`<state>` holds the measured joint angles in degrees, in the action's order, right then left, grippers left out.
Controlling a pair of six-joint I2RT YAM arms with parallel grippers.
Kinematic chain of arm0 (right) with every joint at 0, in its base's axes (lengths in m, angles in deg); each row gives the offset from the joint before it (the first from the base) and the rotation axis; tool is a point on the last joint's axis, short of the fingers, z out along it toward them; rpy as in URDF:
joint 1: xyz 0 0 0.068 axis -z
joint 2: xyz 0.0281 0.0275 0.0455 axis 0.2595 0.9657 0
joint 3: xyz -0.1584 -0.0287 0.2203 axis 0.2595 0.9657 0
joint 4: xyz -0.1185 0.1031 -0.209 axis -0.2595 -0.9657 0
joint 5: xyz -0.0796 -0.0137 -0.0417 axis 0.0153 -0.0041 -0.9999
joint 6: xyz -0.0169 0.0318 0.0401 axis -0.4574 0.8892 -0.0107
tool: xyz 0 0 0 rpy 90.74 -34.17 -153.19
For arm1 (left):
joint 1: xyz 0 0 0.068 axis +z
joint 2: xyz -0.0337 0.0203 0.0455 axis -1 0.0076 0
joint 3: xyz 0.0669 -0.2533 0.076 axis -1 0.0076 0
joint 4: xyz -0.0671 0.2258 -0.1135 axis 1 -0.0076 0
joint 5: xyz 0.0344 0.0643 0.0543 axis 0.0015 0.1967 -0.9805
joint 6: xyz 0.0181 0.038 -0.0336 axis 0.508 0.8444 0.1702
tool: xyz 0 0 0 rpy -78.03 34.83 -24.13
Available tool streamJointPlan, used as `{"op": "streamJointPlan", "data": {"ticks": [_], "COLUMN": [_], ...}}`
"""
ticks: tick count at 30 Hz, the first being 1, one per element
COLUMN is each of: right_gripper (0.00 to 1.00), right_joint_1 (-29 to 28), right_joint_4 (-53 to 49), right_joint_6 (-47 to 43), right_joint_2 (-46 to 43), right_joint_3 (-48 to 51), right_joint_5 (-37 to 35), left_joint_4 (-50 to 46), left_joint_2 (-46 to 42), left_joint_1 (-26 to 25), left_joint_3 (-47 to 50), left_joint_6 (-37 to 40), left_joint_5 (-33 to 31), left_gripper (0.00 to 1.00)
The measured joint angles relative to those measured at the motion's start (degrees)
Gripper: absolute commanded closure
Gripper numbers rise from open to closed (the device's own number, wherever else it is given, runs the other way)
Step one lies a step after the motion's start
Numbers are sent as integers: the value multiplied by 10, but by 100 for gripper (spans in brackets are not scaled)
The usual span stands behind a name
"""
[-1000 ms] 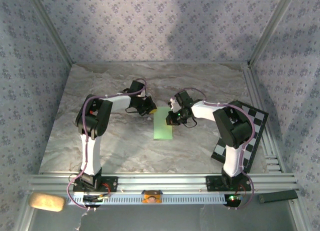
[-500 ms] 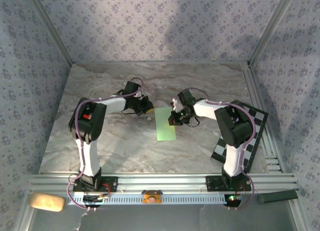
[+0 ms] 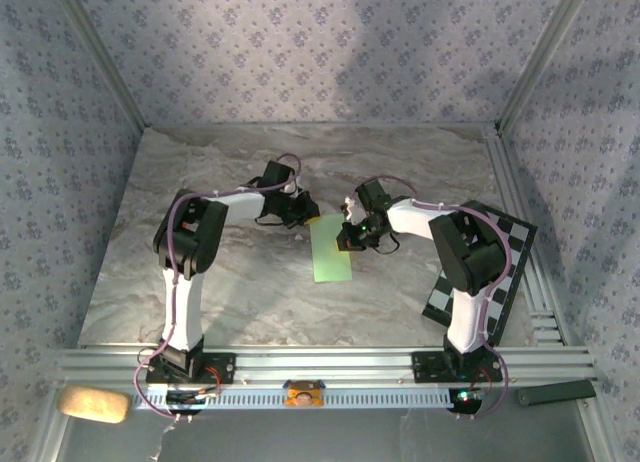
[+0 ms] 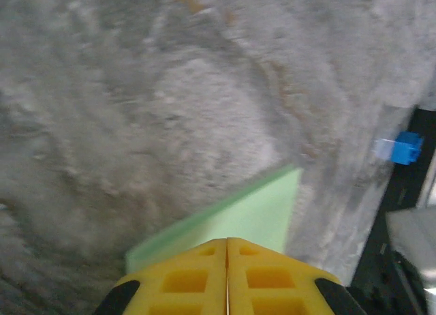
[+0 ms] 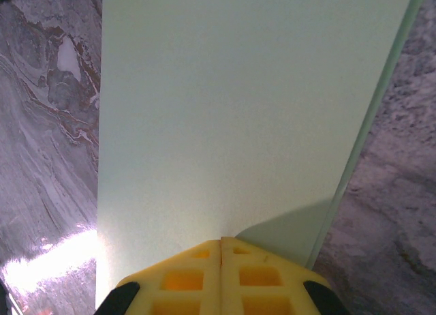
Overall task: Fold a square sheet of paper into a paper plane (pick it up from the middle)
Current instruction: First fold the square sheet of paper in half at the center of the table.
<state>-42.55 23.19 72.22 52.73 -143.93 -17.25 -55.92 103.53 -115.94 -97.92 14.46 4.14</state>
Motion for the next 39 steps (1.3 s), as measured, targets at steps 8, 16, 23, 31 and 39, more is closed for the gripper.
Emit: {"op": "streamJointPlan", "data": {"ticks": [8, 16, 23, 31, 39], "right_gripper": [100, 100, 100, 100, 100], "right_joint_1": [0, 0, 1, 1, 1], "right_joint_4": [1, 2, 3, 4, 5], "right_joint_6": [0, 0, 0, 3, 12], "right_joint_2": [0, 0, 0, 0, 0], "right_joint_3": [2, 2, 3, 3, 3], "right_joint_5": [2, 3, 5, 6, 6], "left_joint_4": [3, -3, -11, -24, 13], "left_joint_2": [8, 8, 8, -69, -180], "left_joint_1": [7, 10, 37, 21, -59], "left_joint_3": [0, -9, -27, 18, 127], "left_joint_6": [-8, -22, -20, -8, -9], "left_joint_5": [-10, -30, -84, -90, -50], "left_gripper": [93, 93, 90, 88, 88]}}
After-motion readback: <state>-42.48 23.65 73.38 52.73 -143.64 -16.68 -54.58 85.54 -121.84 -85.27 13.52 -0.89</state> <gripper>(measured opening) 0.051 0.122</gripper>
